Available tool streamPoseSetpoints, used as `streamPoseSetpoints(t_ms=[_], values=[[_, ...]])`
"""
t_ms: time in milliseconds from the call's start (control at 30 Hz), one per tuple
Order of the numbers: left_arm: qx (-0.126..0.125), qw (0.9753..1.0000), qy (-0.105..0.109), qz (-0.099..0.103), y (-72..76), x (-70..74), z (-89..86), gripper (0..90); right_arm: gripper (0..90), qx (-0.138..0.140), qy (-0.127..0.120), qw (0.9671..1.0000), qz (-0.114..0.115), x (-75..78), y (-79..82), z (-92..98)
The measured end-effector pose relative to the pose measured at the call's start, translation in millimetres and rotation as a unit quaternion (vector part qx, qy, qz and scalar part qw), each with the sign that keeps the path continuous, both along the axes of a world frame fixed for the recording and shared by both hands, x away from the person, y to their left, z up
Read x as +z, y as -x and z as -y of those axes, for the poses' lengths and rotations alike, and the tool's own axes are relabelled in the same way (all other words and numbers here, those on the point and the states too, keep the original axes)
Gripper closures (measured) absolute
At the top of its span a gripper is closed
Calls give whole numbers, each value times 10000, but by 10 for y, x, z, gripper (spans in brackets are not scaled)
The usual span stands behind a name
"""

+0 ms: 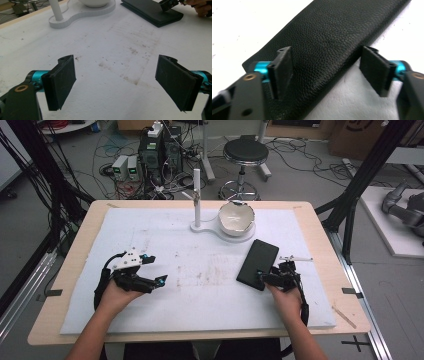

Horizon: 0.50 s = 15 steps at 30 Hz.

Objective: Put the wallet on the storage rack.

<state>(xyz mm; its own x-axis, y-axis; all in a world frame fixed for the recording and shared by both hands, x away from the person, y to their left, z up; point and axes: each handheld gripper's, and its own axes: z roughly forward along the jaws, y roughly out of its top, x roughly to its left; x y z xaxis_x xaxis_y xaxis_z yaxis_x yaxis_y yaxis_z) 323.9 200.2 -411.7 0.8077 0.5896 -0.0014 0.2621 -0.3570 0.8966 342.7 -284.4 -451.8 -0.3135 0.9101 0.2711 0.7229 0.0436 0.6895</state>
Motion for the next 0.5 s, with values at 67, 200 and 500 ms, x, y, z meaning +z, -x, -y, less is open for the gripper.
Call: streamPoseSetpoints(t_ms=[67, 200, 500], values=[[23, 10000, 19, 7, 4, 5, -3, 165, 432, 18, -162, 9999, -26, -7, 16, 22], [23, 10000, 27, 34, 15, 8, -10, 168, 542, 237, -359, 9991, -17, -17, 22, 38], [69, 10000, 37, 22, 14, 0, -61, 168, 781, 361, -275, 9988, 196, 35, 64, 74]])
